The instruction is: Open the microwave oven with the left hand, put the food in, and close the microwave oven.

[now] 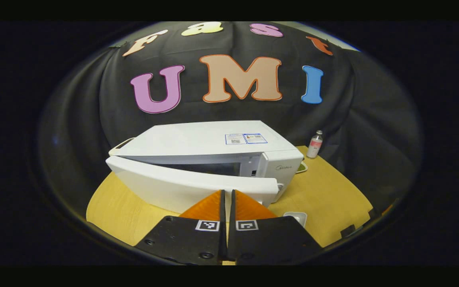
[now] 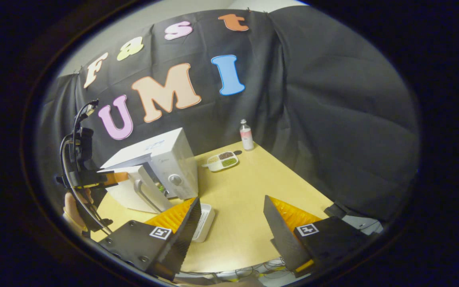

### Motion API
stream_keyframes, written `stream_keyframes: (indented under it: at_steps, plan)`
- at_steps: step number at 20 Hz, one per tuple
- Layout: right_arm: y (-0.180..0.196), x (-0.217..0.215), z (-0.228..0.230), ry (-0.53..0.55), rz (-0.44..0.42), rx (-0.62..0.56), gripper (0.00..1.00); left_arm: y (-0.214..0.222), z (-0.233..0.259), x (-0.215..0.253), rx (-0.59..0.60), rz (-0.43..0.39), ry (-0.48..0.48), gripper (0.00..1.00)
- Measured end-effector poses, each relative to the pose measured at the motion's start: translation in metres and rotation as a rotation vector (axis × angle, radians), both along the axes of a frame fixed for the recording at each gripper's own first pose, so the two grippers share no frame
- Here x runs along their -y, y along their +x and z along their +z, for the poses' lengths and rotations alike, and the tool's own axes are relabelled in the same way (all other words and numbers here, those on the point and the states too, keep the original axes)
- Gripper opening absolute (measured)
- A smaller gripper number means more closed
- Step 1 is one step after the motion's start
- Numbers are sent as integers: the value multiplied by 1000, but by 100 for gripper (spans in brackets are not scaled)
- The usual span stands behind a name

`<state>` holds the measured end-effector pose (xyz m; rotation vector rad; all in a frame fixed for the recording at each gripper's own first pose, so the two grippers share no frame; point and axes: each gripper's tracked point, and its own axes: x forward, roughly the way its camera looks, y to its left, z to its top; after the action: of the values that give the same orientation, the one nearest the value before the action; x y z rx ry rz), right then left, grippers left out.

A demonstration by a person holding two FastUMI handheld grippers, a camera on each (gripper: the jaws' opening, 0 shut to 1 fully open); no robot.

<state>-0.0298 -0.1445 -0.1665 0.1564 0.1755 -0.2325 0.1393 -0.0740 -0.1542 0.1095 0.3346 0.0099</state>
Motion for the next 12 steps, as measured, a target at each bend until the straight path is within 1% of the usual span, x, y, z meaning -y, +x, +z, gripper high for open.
stream_keyframes:
  at_steps: [1,2,3,10,12]
  plan:
    - [-2,1,2,-2,-5,9,89,4,0,0,3,2,7,1]
    - [-2,2,4,-4,-9,16,97,8,1,-1,8,3,14,1]
    - [-3,3,4,-4,-13,19,89,12,2,-1,13,4,20,1]
    - [1,9,5,7,-25,21,89,28,3,0,31,13,26,0]
    - [4,10,4,10,-27,22,89,31,2,-1,31,19,20,1]
